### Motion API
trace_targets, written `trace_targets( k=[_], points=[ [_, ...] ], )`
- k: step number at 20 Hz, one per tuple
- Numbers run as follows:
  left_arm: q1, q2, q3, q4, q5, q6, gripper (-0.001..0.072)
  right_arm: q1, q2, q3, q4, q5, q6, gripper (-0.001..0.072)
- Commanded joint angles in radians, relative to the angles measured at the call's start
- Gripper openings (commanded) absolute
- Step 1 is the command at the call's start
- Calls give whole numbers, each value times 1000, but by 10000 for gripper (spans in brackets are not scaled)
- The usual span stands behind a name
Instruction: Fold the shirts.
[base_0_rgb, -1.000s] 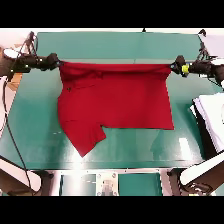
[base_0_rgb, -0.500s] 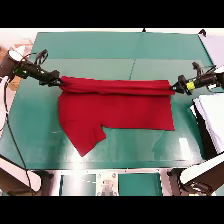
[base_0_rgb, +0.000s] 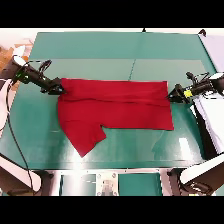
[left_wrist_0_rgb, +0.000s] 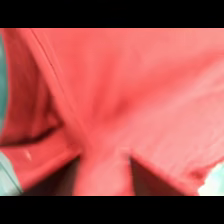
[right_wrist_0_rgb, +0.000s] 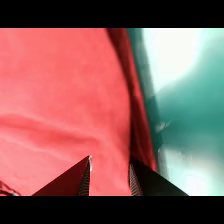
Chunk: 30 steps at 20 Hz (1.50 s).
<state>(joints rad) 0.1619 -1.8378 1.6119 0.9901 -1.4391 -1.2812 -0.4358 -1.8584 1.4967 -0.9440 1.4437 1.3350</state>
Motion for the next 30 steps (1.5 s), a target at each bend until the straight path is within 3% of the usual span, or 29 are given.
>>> trace_targets(
  k=[1,3,5,9,12,13,14,15,17,21,24,25,27,28,29,30],
  points=[
    [-1,8,0,0,-132,-58,419,-14,56,6,-22,56,29,296],
    [-1,16,-15,21,-248,-107,418,-31,146,-20,-69,60,46,295],
    [-1,88,-114,63,-264,-126,418,-58,269,-126,-79,42,41,295],
    [0,400,-513,201,-129,-113,418,-158,554,-513,-85,-26,17,292],
    [0,664,-824,235,44,-196,420,-269,776,-798,-85,-145,113,291],
    [0,742,-917,211,102,-245,422,-287,834,-877,-85,-190,124,292],
    [0,800,-997,166,158,-264,471,-295,883,-953,-85,-232,124,293],
    [0,841,-1074,98,224,-263,580,-296,914,-1012,-68,-264,123,296],
    [-13,856,-1182,-29,343,-251,577,-296,929,-1106,34,-334,82,369],
    [-137,843,-1258,-185,583,-233,576,-267,902,-1229,232,-447,10,374],
    [-219,771,-1257,-253,664,-232,575,-146,860,-1259,286,-544,11,376],
    [-221,756,-1257,-268,663,-230,457,-100,848,-1258,319,-583,11,376],
    [-220,757,-1238,-264,657,-224,125,-29,838,-1258,381,-671,11,374],
    [-220,764,-1221,-263,645,-199,26,-14,838,-1255,391,-690,11,370],
    [-220,768,-1200,-260,626,-189,25,-13,838,-1249,391,-690,9,254],
    [-220,769,-1175,-242,597,-180,24,-14,839,-1243,386,-674,-12,57]
  ],
)
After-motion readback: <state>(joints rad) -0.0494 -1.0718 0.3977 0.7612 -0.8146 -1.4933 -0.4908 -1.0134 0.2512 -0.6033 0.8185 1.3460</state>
